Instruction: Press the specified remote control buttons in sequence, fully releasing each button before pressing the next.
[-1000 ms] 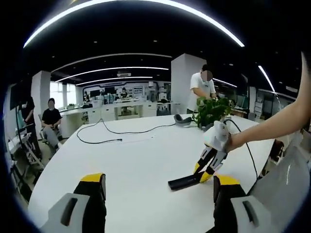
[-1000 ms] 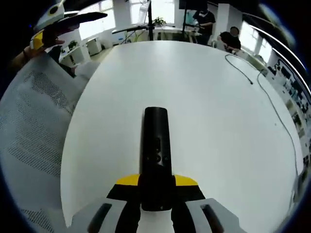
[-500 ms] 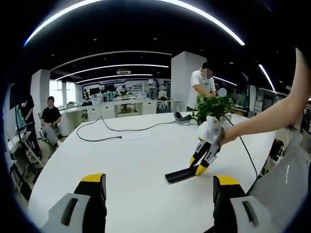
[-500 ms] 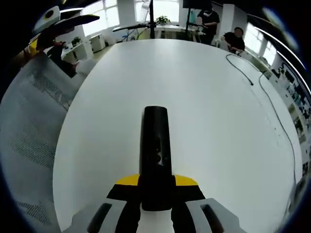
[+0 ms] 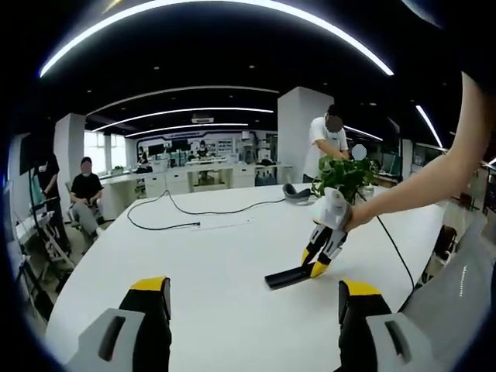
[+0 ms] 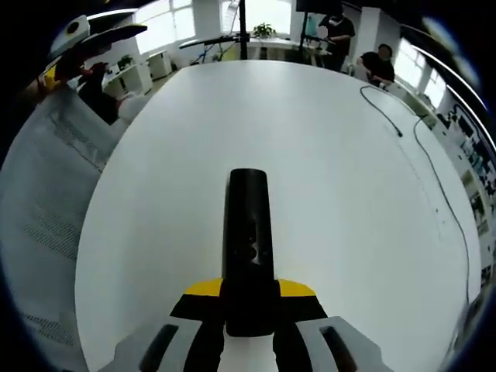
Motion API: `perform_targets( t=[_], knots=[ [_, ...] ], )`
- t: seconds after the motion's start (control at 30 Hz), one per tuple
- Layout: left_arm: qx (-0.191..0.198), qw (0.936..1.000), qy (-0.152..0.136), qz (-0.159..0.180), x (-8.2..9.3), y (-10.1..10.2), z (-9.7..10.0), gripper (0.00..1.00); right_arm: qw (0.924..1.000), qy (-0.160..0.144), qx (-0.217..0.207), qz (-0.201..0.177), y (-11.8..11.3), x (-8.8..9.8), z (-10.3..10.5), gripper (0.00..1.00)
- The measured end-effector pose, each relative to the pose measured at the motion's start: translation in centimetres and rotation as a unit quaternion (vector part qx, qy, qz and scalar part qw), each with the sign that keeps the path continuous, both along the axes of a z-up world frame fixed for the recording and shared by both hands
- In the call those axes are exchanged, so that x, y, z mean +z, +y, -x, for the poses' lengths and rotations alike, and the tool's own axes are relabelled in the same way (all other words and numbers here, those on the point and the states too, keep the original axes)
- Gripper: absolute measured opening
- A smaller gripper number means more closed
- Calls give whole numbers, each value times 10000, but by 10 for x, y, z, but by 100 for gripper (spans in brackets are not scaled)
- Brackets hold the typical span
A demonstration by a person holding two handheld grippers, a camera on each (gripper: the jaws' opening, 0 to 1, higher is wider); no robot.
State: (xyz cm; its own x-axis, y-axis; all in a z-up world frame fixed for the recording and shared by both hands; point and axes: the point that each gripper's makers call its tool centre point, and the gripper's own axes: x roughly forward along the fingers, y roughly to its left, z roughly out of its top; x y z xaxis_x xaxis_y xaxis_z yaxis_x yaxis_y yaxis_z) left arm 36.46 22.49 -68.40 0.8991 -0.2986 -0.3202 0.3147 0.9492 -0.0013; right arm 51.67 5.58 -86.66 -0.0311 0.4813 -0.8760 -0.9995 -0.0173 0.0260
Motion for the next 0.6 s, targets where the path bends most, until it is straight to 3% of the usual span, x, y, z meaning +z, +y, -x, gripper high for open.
perform_targets(
  t=[0.4, 0.5, 0.6],
  knots=[
    [59, 10000, -5, 11, 0, 4, 0, 93, 9999, -41, 61, -119, 2, 1, -5, 21],
    [53, 10000, -7, 14, 0, 3, 0, 93, 9991, 97, -246, -342, 7, 4, -3, 29],
    [126, 9999, -69, -11, 2, 6, 0, 94, 9950, -200, -601, -767, 11, 19, -9, 32]
  ],
)
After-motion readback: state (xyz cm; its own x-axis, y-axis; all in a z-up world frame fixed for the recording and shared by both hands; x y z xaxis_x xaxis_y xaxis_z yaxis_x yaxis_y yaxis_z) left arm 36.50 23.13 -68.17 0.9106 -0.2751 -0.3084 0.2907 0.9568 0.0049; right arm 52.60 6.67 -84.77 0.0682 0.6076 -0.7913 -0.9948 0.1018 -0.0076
